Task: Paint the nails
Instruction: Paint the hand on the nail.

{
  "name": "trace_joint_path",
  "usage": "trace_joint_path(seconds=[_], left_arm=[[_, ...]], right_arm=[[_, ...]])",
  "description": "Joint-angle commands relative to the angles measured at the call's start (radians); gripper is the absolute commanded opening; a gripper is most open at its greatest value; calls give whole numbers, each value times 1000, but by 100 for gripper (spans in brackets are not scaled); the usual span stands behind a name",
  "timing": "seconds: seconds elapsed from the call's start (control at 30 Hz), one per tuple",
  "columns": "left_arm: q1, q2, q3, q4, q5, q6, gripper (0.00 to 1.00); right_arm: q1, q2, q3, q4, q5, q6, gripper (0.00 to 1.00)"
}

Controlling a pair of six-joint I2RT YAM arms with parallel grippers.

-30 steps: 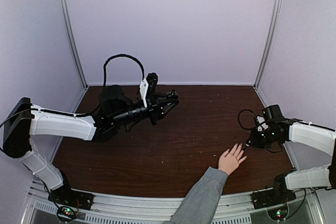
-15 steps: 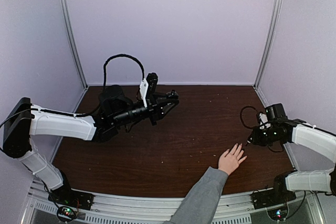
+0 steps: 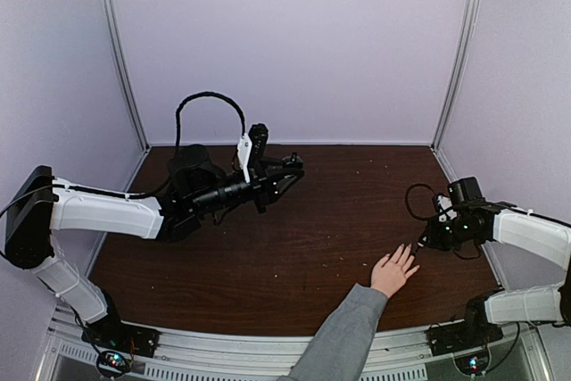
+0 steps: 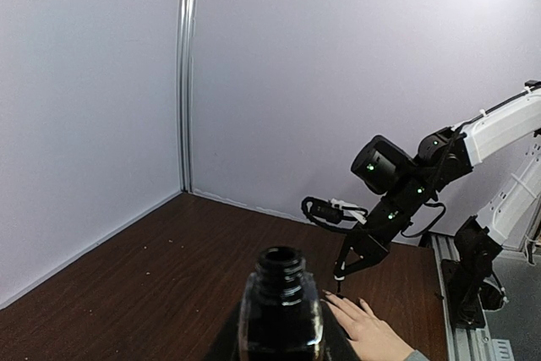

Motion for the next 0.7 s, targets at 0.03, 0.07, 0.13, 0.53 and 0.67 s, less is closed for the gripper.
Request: trace_joint_path(seconds=[0.03, 0.07, 0.13, 0.53, 0.67], left_arm=[[9, 4, -1, 74, 2, -12, 0], [9, 3, -1, 75, 3, -13, 0], [9, 2, -1, 76, 3, -15, 0], [9, -2, -5, 77, -1, -13, 0], [9, -4, -8, 77, -4, -11, 0]], right_arm=[[3, -2, -3, 21, -21, -7, 0], [3, -3, -3, 23, -23, -7, 0], [3, 2, -4, 24, -25, -8, 0], [3, 33, -3, 32, -11, -3, 0], [3, 37, -3, 29, 5, -2, 0]])
